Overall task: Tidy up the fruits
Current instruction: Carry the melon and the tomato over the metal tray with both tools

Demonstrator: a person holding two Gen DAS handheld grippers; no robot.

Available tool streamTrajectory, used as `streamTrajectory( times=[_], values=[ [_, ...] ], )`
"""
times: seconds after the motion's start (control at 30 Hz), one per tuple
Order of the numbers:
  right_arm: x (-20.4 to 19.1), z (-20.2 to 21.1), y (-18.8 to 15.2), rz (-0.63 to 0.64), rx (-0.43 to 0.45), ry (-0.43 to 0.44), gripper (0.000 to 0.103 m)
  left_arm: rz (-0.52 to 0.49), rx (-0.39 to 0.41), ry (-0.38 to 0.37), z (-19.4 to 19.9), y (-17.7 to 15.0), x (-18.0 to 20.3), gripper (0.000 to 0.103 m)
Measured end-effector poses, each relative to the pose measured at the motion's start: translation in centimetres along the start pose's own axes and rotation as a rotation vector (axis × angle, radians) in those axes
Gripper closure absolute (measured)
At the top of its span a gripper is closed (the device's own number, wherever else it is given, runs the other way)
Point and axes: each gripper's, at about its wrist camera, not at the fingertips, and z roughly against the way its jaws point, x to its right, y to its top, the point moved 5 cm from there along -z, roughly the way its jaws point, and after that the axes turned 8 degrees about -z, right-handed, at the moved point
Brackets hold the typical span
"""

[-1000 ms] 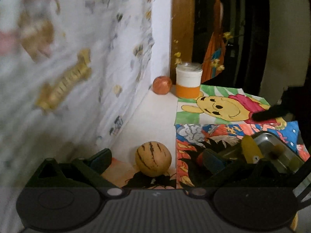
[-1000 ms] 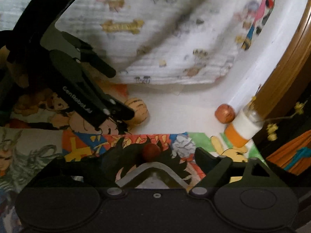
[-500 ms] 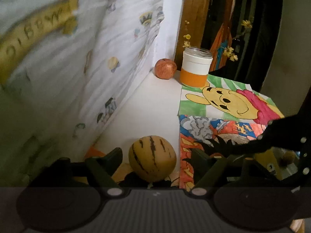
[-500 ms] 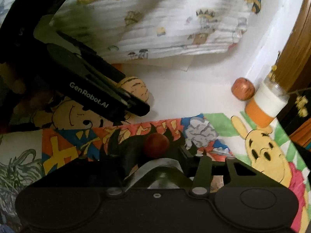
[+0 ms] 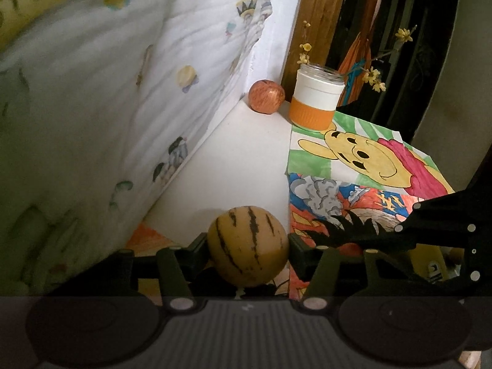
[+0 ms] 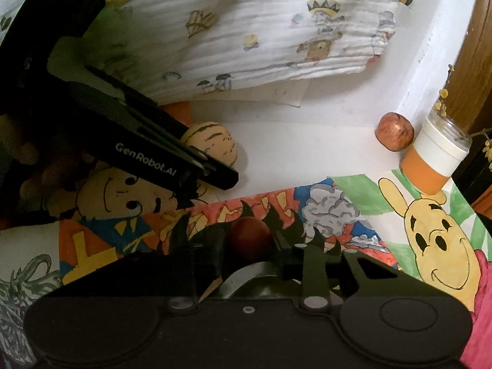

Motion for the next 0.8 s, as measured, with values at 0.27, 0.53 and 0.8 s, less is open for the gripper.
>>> streamTrajectory(
  times=[0.27,0.53,0.8],
  values=[
    [0.1,0.3,0.0,-0.029,0.011,0.001,0.071,0.034,-0.013,0.043,0.2,0.0,0.3,0.045],
    [-0.3,3.1,-0.3,-0.041,0.055,-0.029,0.071,0.075,0.016,0.031,2.3,-0.3,0.3,0.045],
    [-0.1,8.4,-0.7,-0.091,0.144,-0.071,0.071,0.086,0.064,-0.005,5.6,-0.5,1.9,0.045]
  ],
)
